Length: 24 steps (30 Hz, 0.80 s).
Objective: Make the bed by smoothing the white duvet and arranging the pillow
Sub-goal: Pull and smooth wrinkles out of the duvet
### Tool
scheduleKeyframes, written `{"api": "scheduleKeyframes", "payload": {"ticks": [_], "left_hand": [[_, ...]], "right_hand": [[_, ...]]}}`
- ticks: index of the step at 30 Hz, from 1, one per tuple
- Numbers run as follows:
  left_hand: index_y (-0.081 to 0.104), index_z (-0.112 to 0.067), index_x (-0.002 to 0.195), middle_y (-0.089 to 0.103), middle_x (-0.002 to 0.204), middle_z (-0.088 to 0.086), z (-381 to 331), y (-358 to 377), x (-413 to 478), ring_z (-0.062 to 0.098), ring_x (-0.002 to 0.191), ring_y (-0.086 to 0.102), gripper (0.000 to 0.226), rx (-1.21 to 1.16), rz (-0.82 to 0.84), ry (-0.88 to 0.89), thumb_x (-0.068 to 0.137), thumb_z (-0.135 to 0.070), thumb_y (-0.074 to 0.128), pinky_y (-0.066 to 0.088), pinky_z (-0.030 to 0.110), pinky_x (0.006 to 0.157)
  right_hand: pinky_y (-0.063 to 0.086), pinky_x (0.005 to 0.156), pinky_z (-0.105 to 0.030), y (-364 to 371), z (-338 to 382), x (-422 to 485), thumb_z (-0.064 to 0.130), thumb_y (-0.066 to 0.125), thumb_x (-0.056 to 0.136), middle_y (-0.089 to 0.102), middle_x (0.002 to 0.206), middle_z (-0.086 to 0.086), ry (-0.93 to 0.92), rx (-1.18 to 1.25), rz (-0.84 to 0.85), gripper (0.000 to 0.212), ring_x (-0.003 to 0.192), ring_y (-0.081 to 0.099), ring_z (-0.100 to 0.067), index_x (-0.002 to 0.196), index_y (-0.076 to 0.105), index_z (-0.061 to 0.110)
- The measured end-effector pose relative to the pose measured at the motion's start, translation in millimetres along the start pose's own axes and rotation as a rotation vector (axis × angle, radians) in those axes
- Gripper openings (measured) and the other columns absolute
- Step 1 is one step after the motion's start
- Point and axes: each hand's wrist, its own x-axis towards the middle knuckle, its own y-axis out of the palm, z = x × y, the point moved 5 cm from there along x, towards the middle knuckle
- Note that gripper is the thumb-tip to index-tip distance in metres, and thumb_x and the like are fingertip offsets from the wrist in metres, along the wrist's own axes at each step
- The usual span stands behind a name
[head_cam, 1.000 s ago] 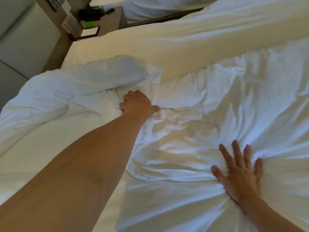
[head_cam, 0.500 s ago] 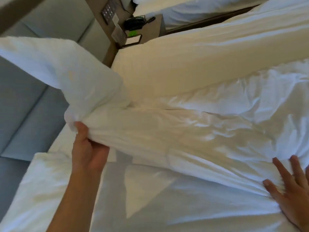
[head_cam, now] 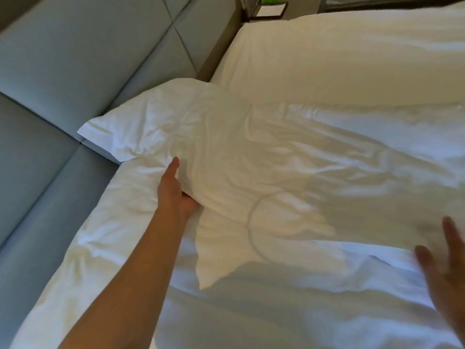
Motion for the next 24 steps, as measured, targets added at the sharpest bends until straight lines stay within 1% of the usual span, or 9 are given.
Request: {"api": "scheduleKeyframes", "payload": {"ticks": [1,2,5,9,11,15,19,22,24], "left_hand": [[0.079,-0.018,0.110,0.074,0.123,0.015,-14,-1,2,0.038,0.107,0.073,0.030,0.019,-0.017,0.016,0.096,-0.040,0.065,0.052,0.054,0.099],[0.079,-0.019,0.111,0.074,0.122,0.014,-26,0,3,0.038,0.108,0.073,0.030,0.034,-0.005,0.019,0.096,-0.041,0.065,0.052,0.055,0.100],[0.069,-0.017,0.127,0.075,0.121,0.015,-61,-9,24,0.038,0.114,0.070,0.042,0.037,-0.064,0.036,0.093,-0.042,0.067,0.051,0.055,0.102],[0.070,-0.018,0.124,0.077,0.113,0.015,-99,-22,56,0.037,0.106,0.073,0.039,0.118,-0.125,0.059,0.096,-0.044,0.064,0.057,0.055,0.090],[0.069,-0.020,0.128,0.076,0.117,0.013,-112,-32,77,0.038,0.107,0.072,0.039,0.124,-0.163,0.063,0.099,-0.044,0.062,0.057,0.058,0.086],[0.066,-0.018,0.134,0.073,0.126,0.010,-138,-47,101,0.037,0.113,0.070,0.037,0.138,-0.114,0.086,0.102,-0.034,0.061,0.050,0.064,0.101],[0.063,-0.017,0.134,0.074,0.125,0.008,-128,-81,71,0.030,0.109,0.074,0.034,0.044,-0.043,0.166,0.101,-0.026,0.064,0.061,0.054,0.083],[0.064,-0.017,0.133,0.073,0.128,0.008,-101,-127,64,0.024,0.105,0.075,0.034,0.099,-0.208,0.105,0.099,-0.019,0.067,0.064,0.043,0.072],[0.067,-0.013,0.128,0.074,0.124,0.010,-101,-133,71,0.026,0.104,0.075,0.031,0.131,-0.221,0.070,0.097,-0.016,0.069,0.064,0.043,0.071]], "right_hand": [[0.016,0.121,-0.072,7,29,-15,0.090,0.032,0.080,0.011,0.176,0.006,-0.004,-0.030,0.043,0.083,0.162,0.008,-0.032,0.157,0.018,0.063],[0.014,0.122,-0.069,18,66,-23,0.086,0.032,0.082,0.011,0.176,0.006,-0.102,-0.041,0.036,0.082,0.162,0.006,-0.030,0.159,0.019,0.059],[0.005,0.124,-0.060,70,198,-38,0.088,0.020,0.082,-0.003,0.176,0.011,-0.276,-0.076,0.204,0.085,0.163,-0.009,-0.023,0.161,0.012,0.057],[-0.004,0.123,-0.067,138,297,-37,0.096,0.019,0.081,-0.016,0.175,0.012,-0.252,-0.066,0.370,0.089,0.160,-0.022,-0.027,0.160,0.001,0.058],[-0.004,0.121,-0.071,160,299,-38,0.096,0.021,0.081,-0.018,0.174,0.012,-0.210,-0.106,0.373,0.090,0.159,-0.025,-0.028,0.160,-0.003,0.059],[-0.003,0.121,-0.070,168,269,-39,0.092,0.022,0.087,-0.019,0.173,0.018,-0.172,-0.158,0.302,0.080,0.159,-0.025,-0.020,0.156,-0.005,0.064],[0.006,0.122,-0.068,165,262,-32,0.076,0.014,0.097,-0.018,0.173,0.020,-0.174,-0.172,0.302,0.061,0.160,-0.019,-0.017,0.155,-0.001,0.068],[0.008,0.123,-0.067,160,265,-19,0.068,0.011,0.097,-0.017,0.173,0.019,-0.195,-0.187,0.348,0.057,0.161,-0.018,-0.019,0.153,-0.002,0.069],[0.006,0.124,-0.065,158,263,-9,0.068,0.011,0.098,-0.017,0.173,0.019,-0.207,-0.188,0.398,0.053,0.161,-0.018,-0.019,0.148,-0.005,0.070]]}}
